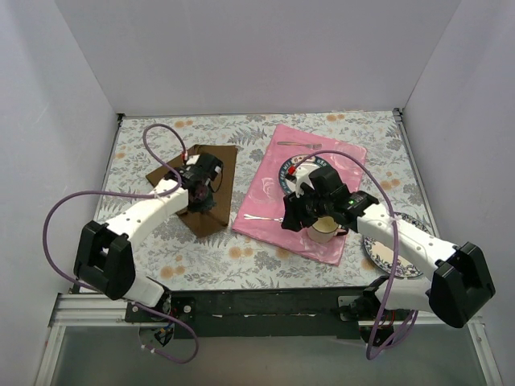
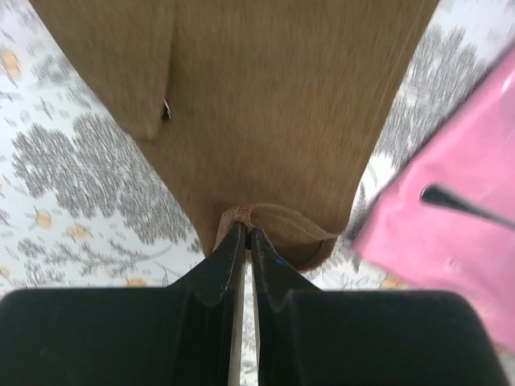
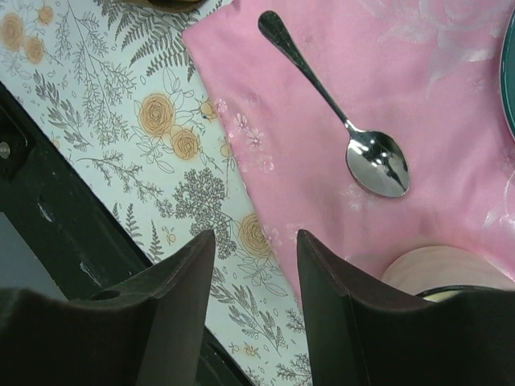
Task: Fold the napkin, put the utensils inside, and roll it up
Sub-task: Fold the napkin
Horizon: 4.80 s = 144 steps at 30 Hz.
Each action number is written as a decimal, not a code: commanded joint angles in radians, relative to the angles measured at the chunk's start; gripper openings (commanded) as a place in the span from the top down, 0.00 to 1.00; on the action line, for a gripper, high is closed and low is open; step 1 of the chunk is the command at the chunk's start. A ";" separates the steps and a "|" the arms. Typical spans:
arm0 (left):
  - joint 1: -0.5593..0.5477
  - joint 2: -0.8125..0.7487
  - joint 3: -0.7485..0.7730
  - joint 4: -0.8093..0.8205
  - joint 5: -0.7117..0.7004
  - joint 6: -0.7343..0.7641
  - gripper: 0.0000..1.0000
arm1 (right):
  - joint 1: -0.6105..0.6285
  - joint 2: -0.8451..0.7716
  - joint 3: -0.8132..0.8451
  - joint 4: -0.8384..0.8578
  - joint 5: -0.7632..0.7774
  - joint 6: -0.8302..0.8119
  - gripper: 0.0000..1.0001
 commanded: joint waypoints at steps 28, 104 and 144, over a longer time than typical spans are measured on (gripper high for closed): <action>0.536 0.331 0.444 0.135 0.105 0.213 1.00 | -0.016 0.117 0.118 0.009 -0.118 -0.004 0.46; 0.713 0.262 0.097 0.500 0.475 -0.096 0.83 | 0.092 1.127 1.022 0.388 -0.303 0.295 0.62; 0.769 0.368 0.295 0.431 0.536 -0.053 0.73 | 0.059 1.156 1.163 0.263 -0.214 0.215 0.64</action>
